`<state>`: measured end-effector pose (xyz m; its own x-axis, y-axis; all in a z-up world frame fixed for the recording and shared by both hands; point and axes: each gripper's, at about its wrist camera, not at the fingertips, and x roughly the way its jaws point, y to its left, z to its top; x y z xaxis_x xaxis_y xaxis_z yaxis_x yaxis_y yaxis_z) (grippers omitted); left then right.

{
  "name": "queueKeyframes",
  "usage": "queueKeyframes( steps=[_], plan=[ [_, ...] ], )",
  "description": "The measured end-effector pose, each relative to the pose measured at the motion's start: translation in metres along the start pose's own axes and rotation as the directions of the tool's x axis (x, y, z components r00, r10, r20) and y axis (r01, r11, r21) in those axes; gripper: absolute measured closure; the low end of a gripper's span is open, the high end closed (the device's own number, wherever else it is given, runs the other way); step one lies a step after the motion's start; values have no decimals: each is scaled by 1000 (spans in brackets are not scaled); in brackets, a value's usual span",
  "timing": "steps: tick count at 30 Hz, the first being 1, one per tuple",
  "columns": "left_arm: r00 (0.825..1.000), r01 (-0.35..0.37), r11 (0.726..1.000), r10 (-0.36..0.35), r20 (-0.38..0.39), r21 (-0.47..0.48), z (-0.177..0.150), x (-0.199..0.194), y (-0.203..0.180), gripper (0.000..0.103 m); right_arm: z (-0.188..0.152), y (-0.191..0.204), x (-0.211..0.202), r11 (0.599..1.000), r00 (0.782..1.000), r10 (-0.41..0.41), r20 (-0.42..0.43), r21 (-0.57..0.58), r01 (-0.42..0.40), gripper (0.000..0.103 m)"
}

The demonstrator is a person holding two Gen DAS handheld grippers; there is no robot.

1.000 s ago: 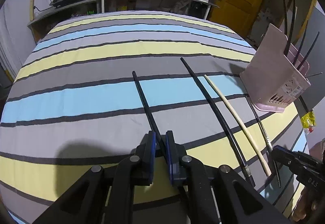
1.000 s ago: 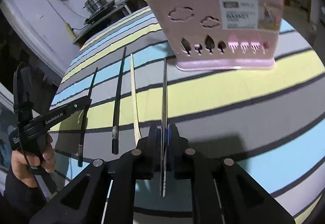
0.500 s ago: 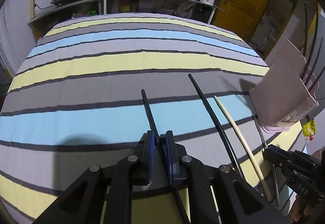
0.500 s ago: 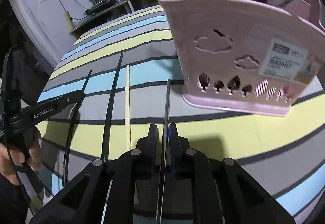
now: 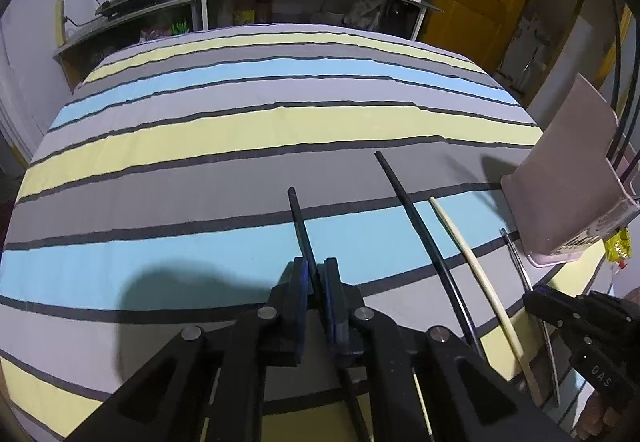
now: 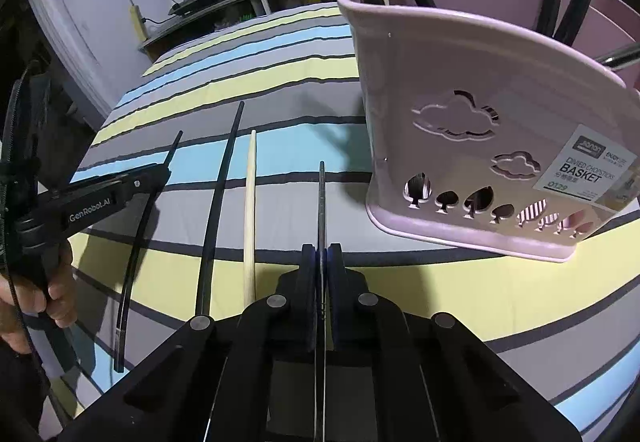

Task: Organize utensils

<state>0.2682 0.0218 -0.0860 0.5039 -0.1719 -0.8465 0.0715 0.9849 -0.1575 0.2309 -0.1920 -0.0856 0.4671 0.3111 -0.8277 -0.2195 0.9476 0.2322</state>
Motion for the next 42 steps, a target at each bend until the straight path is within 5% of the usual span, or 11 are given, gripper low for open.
queueKeyframes(
  steps=[9, 22, 42],
  plan=[
    [995, 59, 998, -60, 85, 17, -4, -50, -9, 98, -3, 4, -38, 998, 994, 66, 85, 1, -66, 97],
    [961, 132, 989, -146, 237, 74, 1, -150, -32, 98, -3, 15, -118, 992, 957, 127, 261, -18, -127, 97],
    [956, 171, 980, -190, 224, 101, 1, -162, -52, 98, -7, -2, -127, 981, 945, 175, 278, 37, -192, 97]
  ],
)
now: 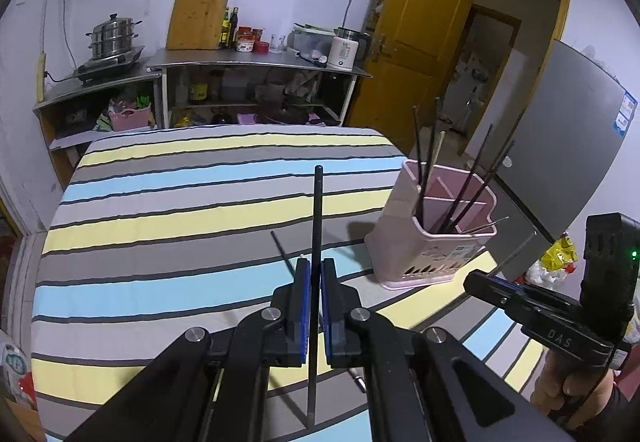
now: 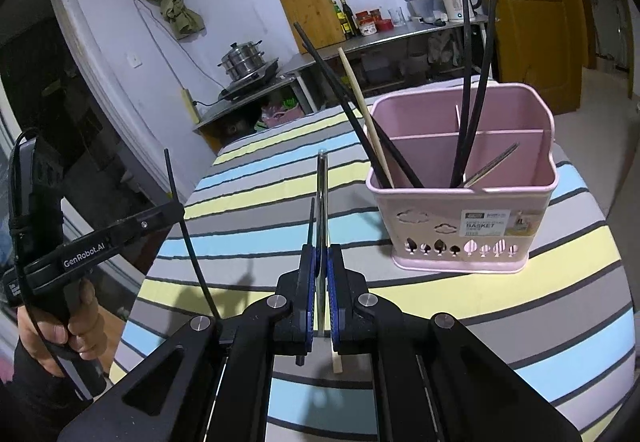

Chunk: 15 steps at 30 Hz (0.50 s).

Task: Organize utensils
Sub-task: 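Carry the held chopstick and utensil over the pink basket and lower them in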

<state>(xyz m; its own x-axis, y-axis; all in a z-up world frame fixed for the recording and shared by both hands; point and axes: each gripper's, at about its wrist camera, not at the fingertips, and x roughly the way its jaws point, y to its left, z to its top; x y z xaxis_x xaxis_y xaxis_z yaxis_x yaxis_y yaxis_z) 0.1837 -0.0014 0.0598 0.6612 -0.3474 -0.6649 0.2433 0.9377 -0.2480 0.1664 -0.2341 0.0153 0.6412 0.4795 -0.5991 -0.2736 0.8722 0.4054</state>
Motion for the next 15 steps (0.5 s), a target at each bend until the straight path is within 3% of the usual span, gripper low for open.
queueKeyframes(
  steps=[5, 15],
  plan=[
    [998, 49, 999, -49, 26, 19, 18, -11, -17, 98, 8, 1, -15, 1000, 999, -14, 34, -10, 14, 97],
    [982, 160, 979, -170, 76, 124, 73, -15, -87, 98, 40, -14, -59, 997, 987, -74, 145, 3, 75, 97]
  ],
)
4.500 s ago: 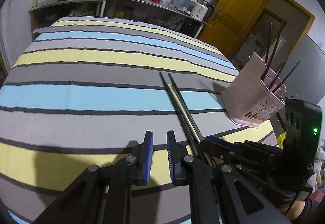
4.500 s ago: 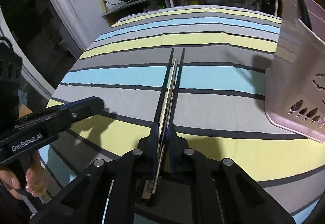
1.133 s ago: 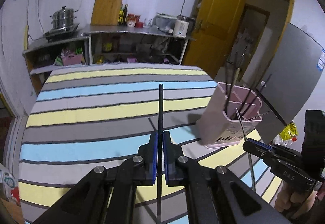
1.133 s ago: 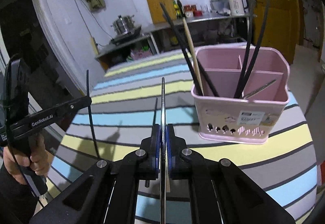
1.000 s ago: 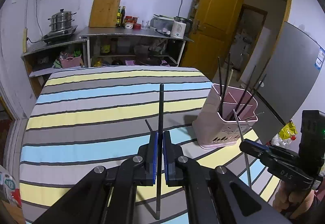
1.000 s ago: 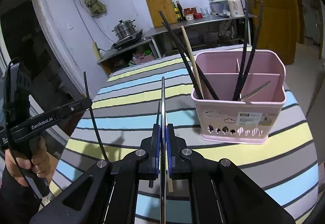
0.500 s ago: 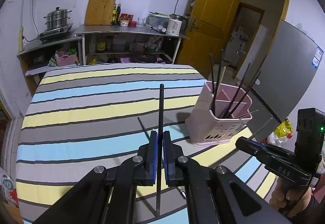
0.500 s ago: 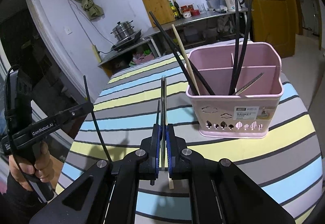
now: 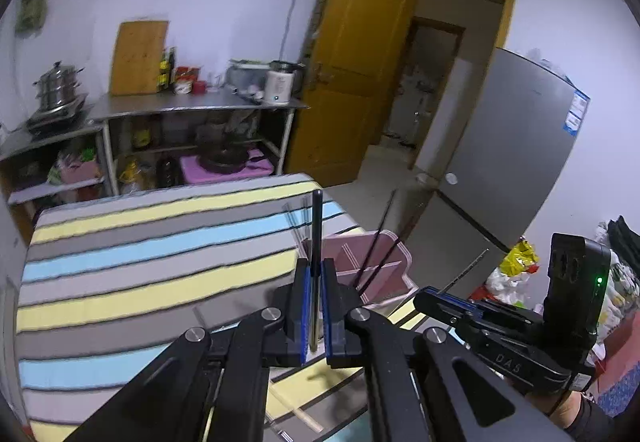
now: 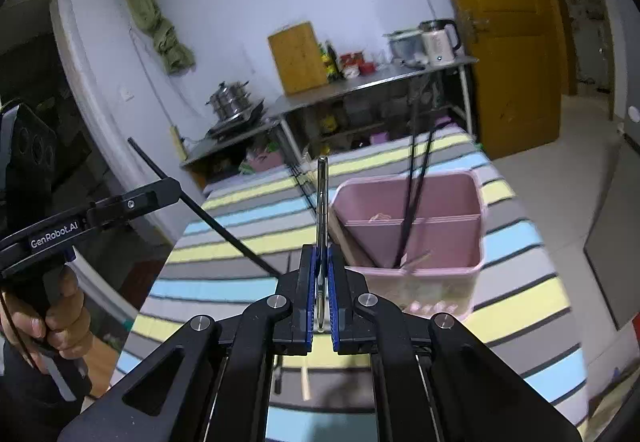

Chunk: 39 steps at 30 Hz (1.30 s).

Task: Organize utensils
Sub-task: 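Carry the held chopstick and utensil over the pink basket and lower them in, then open both grippers to release the items into the basket and withdraw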

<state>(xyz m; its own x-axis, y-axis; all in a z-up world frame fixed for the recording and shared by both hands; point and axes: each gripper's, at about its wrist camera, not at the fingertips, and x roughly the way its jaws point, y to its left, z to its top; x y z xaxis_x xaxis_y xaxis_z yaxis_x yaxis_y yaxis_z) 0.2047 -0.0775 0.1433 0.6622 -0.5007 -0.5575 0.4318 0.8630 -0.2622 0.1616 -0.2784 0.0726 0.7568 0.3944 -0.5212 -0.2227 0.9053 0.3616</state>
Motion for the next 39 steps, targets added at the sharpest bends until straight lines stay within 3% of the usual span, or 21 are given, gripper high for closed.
queueKeyframes(
  steps=[7, 15, 39],
  plan=[
    [999, 32, 999, -33, 33, 33, 37, 7, -23, 98, 26, -13, -17, 999, 997, -38, 71, 15, 37, 97],
    [997, 24, 998, -28, 67, 53, 58, 15, -32, 98, 40, -17, -5, 998, 994, -62, 94, 15, 61, 97],
    [998, 6, 1000, -5, -69, 10, 3, 88, 4, 98, 15, -20, 56, 992, 991, -124, -41, -35, 123, 97]
  ],
)
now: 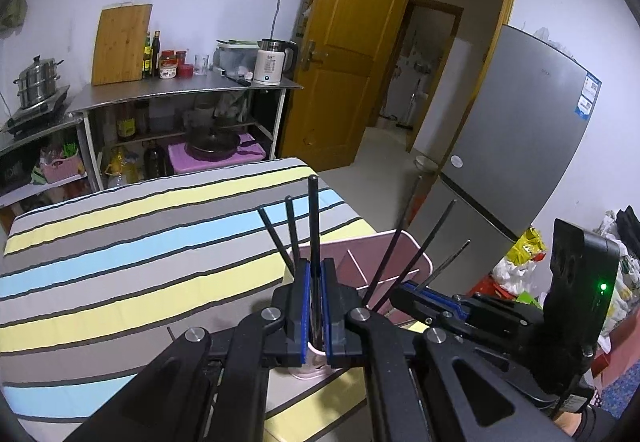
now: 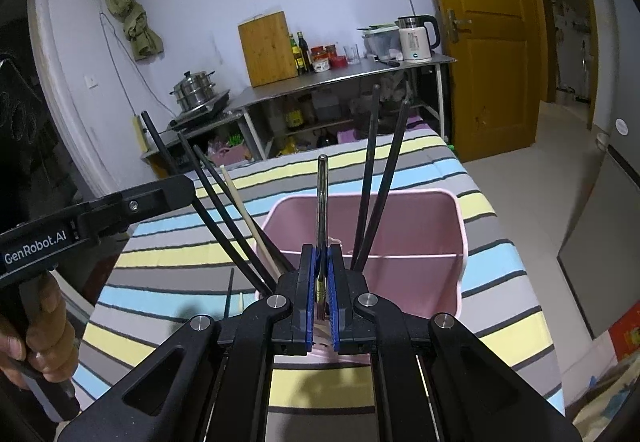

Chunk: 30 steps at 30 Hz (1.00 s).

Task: Organize utensils
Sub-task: 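Open both grippers to release the items into the basket and withdraw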

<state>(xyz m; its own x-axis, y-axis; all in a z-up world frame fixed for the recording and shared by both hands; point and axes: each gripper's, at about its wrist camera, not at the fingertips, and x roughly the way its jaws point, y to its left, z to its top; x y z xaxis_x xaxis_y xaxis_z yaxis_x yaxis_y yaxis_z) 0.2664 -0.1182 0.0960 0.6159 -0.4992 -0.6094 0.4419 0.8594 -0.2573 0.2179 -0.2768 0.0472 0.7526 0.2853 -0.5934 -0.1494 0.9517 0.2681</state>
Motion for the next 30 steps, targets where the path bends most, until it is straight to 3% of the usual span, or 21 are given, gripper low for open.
queueKeyframes(
  steps=[19, 30],
  plan=[
    [1000, -14, 1000, 14, 26, 12, -11, -14, -4, 97, -2, 4, -13, 999, 999, -37, 5, -11, 37, 89],
    [998, -48, 997, 50, 45, -52, -45, -51, 22, 97, -10, 3, -42, 999, 998, -41, 42, -12, 42, 88]
  ],
)
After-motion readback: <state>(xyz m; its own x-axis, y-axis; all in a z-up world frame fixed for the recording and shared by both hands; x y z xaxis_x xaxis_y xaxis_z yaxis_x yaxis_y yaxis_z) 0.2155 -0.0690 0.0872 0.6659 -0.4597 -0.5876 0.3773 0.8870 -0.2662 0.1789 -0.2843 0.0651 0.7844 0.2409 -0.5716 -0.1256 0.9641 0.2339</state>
